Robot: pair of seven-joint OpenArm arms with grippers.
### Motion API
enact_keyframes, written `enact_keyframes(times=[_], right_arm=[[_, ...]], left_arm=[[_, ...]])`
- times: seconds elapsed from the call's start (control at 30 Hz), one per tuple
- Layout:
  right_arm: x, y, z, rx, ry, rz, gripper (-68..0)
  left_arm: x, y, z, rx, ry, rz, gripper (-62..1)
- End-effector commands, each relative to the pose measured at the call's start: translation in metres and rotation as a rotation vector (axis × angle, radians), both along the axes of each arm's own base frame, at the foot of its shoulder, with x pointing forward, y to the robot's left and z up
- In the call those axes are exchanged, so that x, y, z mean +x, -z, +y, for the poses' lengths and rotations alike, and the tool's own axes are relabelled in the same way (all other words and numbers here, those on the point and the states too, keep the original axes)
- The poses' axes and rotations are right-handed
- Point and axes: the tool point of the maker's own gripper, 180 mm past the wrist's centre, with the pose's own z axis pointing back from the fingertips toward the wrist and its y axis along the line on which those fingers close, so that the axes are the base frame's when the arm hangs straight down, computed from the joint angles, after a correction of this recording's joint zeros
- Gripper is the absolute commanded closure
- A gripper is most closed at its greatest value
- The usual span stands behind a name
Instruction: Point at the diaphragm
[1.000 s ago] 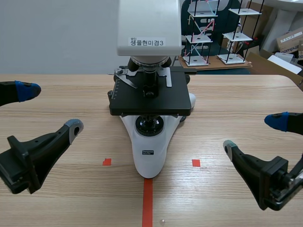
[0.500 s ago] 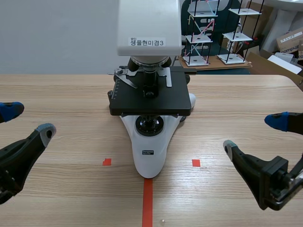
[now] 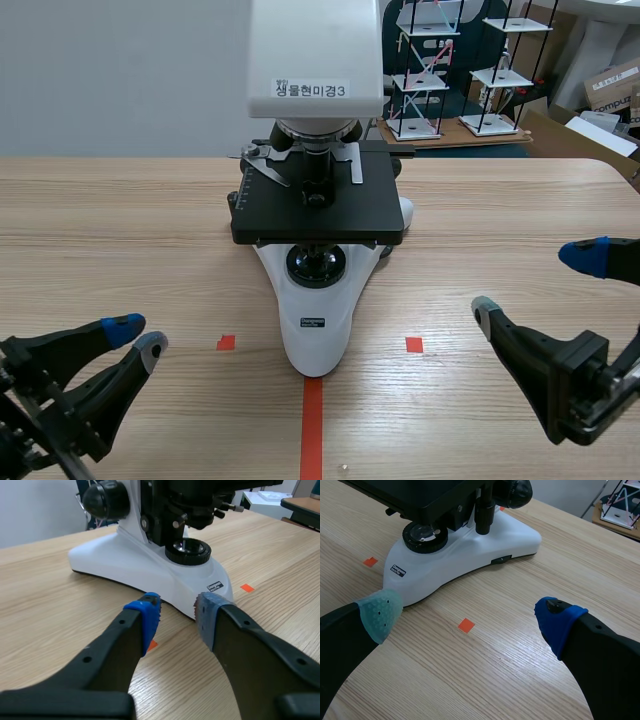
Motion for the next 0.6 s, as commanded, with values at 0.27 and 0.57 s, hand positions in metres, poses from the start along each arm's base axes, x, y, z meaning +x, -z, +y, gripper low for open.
enact_keyframes(times=[0.27,0.57], right_arm=[[0.002,-0.008,0.002,0.006,-0.006,-0.025,-57.8],[0.002,-0.008,0.002,0.006,-0.006,-0.025,-57.8]], left_arm=[[0.020,0.004,-0.031,-0.058,0.058,-0.063,-8.4],[0.031,0.006,-0.051,-0.093,0.075,-0.112,-5.5]])
